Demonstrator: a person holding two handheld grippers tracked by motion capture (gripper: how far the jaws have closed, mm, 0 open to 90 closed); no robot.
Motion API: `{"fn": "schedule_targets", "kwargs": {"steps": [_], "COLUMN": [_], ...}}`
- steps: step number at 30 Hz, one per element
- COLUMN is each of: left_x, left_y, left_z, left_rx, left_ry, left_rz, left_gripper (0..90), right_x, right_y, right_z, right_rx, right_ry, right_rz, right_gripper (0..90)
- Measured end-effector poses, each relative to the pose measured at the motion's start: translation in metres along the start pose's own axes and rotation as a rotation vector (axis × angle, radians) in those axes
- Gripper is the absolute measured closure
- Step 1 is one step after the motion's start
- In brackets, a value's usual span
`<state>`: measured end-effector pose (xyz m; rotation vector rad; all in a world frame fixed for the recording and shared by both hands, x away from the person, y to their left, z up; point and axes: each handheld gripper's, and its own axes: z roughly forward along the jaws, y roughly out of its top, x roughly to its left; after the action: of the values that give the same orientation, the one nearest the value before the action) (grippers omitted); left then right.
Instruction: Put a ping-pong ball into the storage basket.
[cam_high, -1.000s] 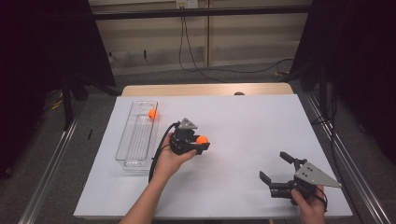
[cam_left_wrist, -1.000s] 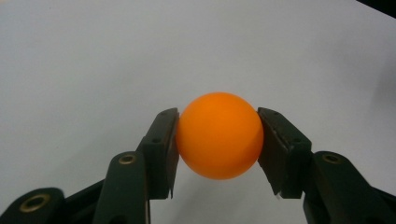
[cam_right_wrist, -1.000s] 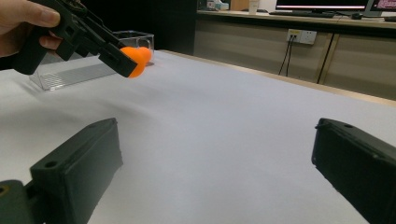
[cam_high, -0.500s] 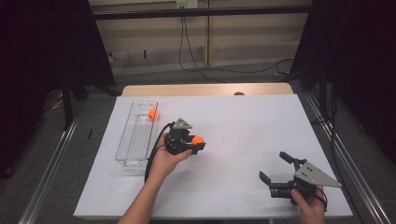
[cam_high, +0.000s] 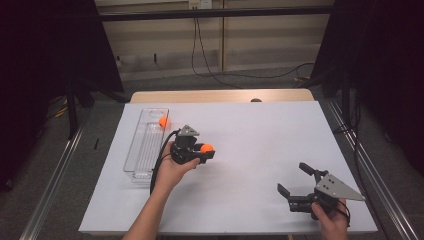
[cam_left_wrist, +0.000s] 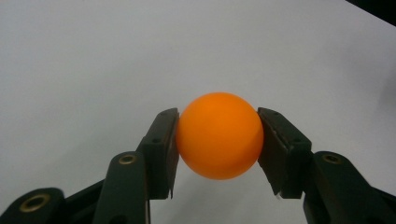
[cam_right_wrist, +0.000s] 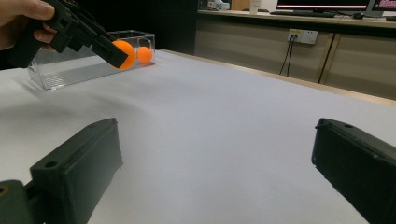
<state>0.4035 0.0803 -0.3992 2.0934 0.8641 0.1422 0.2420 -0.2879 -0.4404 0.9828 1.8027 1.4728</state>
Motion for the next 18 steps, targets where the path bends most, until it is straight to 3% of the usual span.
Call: {"fn": "schedule_targets", "kwargs": {"steps": [18], "left_x": [0.008], "left_y": [0.002], "left_z": [-0.011], "left_rx": [-0.007], "left_ry": [0.017], "left_rz": [-0.013], "left_gripper": [50.9], "right_x": [0.0], "right_y": [0.0], "right_z": [0.0], "right_rx": [0.0], "right_ry": [0.003], "right_rz": [-0.001], "right_gripper": [1.0]}}
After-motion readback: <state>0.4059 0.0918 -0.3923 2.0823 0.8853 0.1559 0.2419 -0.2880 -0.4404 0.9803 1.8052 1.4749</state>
